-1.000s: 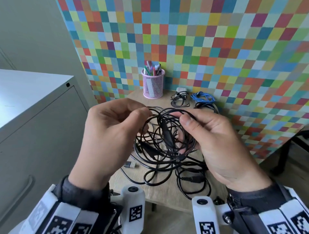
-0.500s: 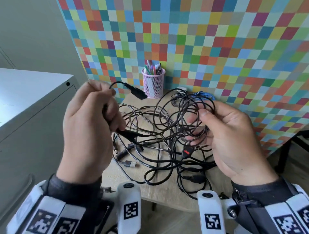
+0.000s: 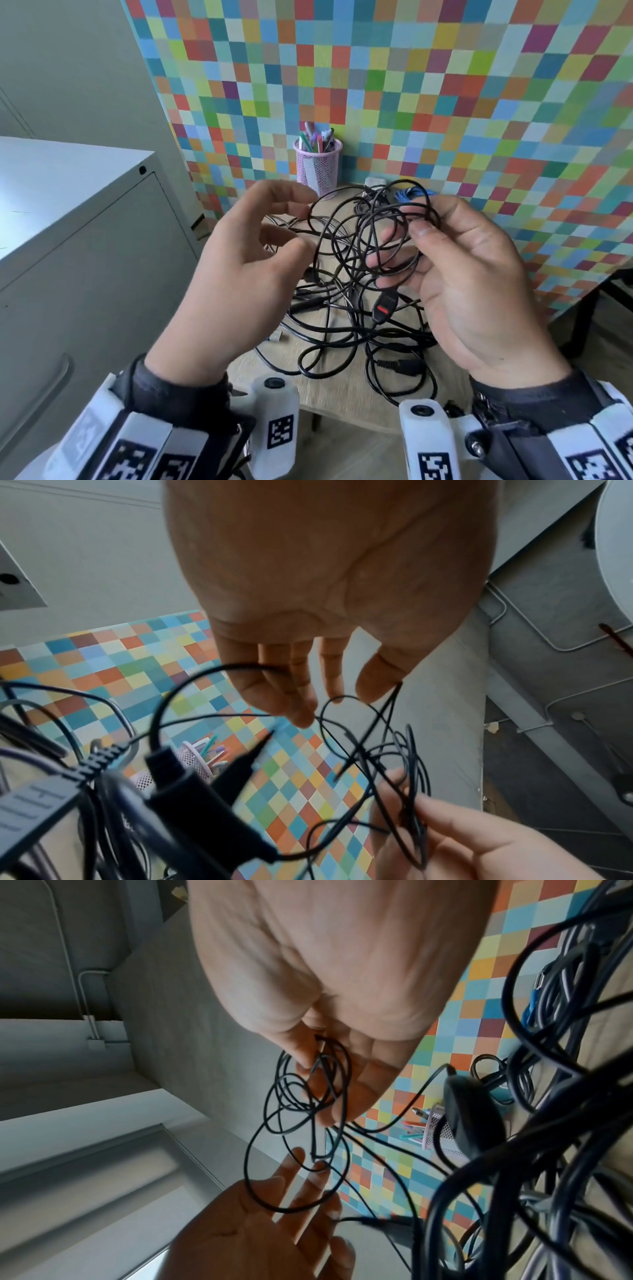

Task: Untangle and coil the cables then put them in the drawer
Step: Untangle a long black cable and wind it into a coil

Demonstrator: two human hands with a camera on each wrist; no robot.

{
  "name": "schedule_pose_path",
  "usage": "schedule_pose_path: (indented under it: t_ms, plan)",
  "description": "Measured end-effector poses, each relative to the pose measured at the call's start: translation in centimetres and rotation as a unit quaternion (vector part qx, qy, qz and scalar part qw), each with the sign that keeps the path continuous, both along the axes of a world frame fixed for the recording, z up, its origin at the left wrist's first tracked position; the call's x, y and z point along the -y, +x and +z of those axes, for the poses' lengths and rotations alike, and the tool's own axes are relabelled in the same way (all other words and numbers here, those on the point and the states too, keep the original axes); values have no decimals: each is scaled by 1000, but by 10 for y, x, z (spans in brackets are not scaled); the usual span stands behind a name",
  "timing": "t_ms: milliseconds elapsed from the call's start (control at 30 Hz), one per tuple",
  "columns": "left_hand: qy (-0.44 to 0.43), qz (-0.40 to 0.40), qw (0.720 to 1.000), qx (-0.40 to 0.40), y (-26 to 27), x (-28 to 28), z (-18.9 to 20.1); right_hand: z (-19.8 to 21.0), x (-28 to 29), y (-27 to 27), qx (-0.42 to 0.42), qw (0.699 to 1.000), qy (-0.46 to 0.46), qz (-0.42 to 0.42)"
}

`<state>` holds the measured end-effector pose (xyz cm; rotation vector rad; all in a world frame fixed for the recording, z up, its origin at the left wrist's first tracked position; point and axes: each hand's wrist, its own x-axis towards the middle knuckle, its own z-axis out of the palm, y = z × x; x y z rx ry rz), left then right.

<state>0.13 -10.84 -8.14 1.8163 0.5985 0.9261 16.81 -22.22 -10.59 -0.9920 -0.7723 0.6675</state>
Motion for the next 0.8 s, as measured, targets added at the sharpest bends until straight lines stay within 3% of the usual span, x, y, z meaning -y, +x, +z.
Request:
schedule_pose_path:
  t_ms: [167, 333, 400, 533, 700, 800]
  plan:
    - [30, 7, 999, -38, 2, 2, -1, 5, 2, -3, -39, 998, 38, 43]
    - [9, 49, 998, -26, -2, -4, -2, 8, 3, 5, -103, 992, 62, 39]
    - [6, 56, 996, -62, -4, -5, 1, 9, 3, 7, -131, 988, 71, 33]
    - [5, -24, 987, -161, -2, 4, 4, 10, 2, 8, -154, 984, 84, 42]
    - [125, -84, 918, -367, 6, 10, -4, 12, 3, 9, -162, 982, 85, 40]
    - [142, -77, 920, -357, 7, 11, -7, 12, 5, 12, -174, 980, 85, 32]
